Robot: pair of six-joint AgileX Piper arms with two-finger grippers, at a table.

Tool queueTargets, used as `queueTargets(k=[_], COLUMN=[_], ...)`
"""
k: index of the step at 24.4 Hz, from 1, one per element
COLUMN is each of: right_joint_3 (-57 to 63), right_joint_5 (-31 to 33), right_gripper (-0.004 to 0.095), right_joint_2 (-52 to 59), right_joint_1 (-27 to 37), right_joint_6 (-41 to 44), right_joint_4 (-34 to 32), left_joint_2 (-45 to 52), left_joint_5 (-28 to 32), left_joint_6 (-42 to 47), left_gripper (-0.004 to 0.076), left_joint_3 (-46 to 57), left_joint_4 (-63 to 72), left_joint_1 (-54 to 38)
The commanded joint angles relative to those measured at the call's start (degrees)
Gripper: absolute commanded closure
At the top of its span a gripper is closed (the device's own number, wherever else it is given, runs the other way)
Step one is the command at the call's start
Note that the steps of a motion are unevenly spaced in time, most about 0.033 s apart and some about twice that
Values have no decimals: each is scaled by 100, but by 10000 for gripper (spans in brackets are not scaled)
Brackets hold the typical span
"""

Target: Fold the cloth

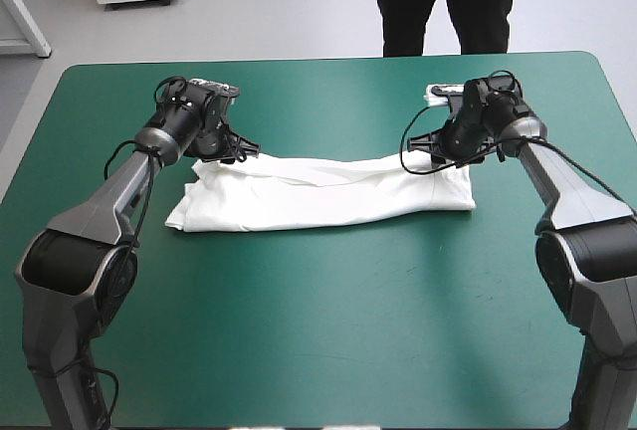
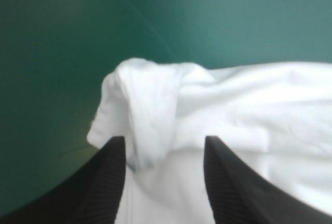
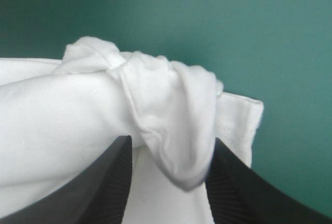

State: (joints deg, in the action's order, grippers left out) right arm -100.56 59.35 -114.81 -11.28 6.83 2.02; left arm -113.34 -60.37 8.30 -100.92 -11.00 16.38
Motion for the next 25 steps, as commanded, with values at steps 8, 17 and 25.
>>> queueTargets(k=[8, 17, 25], right_joint_3=[-186, -186, -175], right_joint_5=[286, 478, 525], right_gripper=[463, 463, 466], right_joint_2=[1077, 1310, 1442], right_joint_1=[51, 51, 333], right_joint_6=[149, 196, 236], right_joint_4=[-487, -661, -428], left_joint_2=[449, 444, -107], left_joint_5=[-855, -110, -88], left_joint_6=[-685, -1232, -1217], left_gripper=[745, 746, 746], left_joint_3=[-996, -1021, -1021], left_joint_4=[842, 1577, 1623], left_joint_1=[71, 1421, 1702])
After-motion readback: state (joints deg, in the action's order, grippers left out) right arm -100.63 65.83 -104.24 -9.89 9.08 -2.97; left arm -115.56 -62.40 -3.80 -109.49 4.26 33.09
